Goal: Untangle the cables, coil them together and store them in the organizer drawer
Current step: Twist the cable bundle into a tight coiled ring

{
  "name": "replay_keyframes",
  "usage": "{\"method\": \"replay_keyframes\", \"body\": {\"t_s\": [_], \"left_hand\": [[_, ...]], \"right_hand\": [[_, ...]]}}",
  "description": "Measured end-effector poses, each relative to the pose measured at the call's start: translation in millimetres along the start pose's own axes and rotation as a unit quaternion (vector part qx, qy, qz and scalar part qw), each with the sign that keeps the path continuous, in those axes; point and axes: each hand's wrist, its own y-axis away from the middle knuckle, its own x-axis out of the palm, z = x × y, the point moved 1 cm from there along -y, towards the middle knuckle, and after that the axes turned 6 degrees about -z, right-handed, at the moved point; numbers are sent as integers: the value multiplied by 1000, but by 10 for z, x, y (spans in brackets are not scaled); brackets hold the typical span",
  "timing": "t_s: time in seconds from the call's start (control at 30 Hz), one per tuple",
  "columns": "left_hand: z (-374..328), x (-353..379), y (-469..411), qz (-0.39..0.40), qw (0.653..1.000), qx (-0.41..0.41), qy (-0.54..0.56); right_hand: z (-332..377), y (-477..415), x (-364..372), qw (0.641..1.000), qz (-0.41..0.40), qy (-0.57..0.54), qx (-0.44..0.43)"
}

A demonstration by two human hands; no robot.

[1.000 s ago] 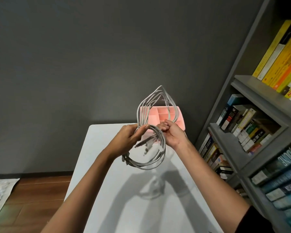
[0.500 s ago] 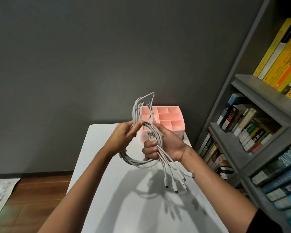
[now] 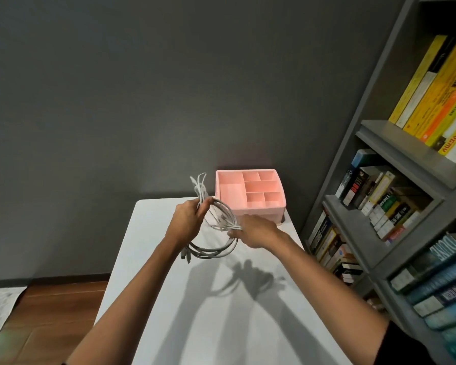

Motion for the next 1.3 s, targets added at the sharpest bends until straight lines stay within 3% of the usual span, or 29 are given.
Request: {"method": "replay_keyframes", "body": {"t_s": [0.03, 0.1, 0.2, 0.27, 0.43, 0.5, 0.6, 0.8, 0.9, 0.97, 1.07, 1.3], "left_hand": [[37, 37, -6, -13, 1000, -12, -1], [113, 88, -11, -27, 999, -29, -11], [210, 123, 5, -24, 999, -39, -20], [276, 128, 19, -23, 998, -53, -27], [501, 57, 92, -42, 993, -90, -59], [573, 14, 107, -53, 990, -105, -71], [623, -54, 94, -71, 988, -116, -78], [592, -140, 44, -93, 988, -125, -16], [476, -173, 4, -98, 990, -104, 4], [362, -190, -12, -100, 990, -93, 19], [228, -188, -36, -105, 990, -83, 53], [102, -140, -54, -102, 990, -76, 67]], "right_hand": [[31, 19, -51, 997, -40, 62, -10], [93, 47, -165, 996, -55, 64, -38], [134, 94, -300, 983, -39, -144, -104], [107, 137, -414, 952, -64, -277, -110], [-282, -26, -518, 865, -129, -481, -67], [-506, -123, -446, 865, -139, -482, -20], [-752, -194, -237, 922, -100, -373, 28], [-931, -273, 362, 964, 112, -240, 27], [-930, -329, 666, 966, 201, -161, 31], [-843, -324, 771, 971, 193, -142, 22], [-633, -323, 804, 966, 162, -199, -12], [-20, -351, 470, 918, 62, -388, -59]]}}
